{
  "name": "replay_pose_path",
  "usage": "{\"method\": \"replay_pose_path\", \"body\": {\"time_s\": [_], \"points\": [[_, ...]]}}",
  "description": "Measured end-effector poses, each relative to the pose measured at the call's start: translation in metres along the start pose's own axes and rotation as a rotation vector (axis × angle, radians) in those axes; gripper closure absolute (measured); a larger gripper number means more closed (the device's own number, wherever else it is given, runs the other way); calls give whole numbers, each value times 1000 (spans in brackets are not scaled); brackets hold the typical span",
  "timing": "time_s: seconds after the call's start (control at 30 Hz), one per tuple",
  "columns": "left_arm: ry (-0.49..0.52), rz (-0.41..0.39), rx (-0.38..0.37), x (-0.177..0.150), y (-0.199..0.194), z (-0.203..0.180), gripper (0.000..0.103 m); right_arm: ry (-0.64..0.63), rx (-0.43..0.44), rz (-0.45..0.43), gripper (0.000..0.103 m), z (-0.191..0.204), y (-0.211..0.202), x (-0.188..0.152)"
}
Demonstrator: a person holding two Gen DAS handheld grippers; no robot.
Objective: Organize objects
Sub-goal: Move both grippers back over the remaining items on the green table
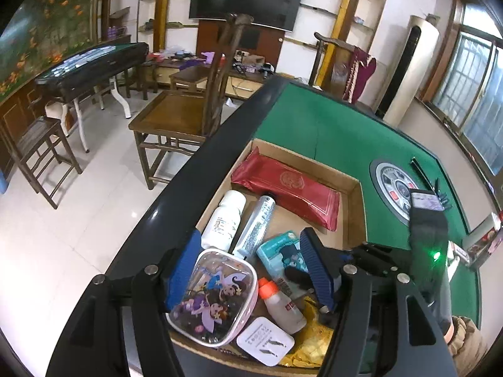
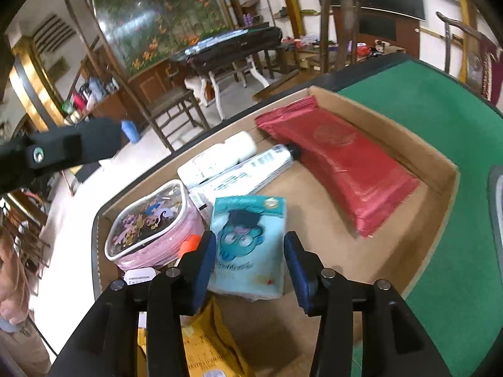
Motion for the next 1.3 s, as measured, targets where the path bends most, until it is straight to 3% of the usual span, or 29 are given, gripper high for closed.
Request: {"method": "replay_pose_path", "body": {"time_s": [0.07,0.27,0.4,0.5,0.6,0.73,0.9,1.1,1.3], "points": [[-5,1,-10,-5,-3,-2,33,24,-15,-33,30,-3,-16,-4],[19,27,-25,-30,0,-22,28,69,-71,-130,0,-10,-72,-24],[17,71,-59,-50,9,-37,24,121,-133,-149,0,-27,-105,-46],[-31,176,-141,-69,19,-50,22,175,-153,-169,0,-39,-130,-72],[-30,215,-183,-82,21,-69,21,203,-223,-182,0,-55,-159,-100],[64,231,-194,-104,19,-107,20,281,-320,-203,0,-91,-199,-141],[207,280,-214,-135,29,-161,19,466,-377,-259,0,-138,-237,-183],[300,313,-171,-166,55,-203,20,732,-231,-360,0,-179,-251,-220],[316,357,-190,-183,71,-219,20,735,-179,-371,0,-175,-252,-217]]}}
Point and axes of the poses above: each gripper's, at about its wrist camera, not at the fingertips, and y roughly the way its jaws point, z to its left, x to its top, the point moved 5 cm from there along y, roughly the way its jaws point, and after that the axes turned 15 degrees about -y, right-handed, at the moved point
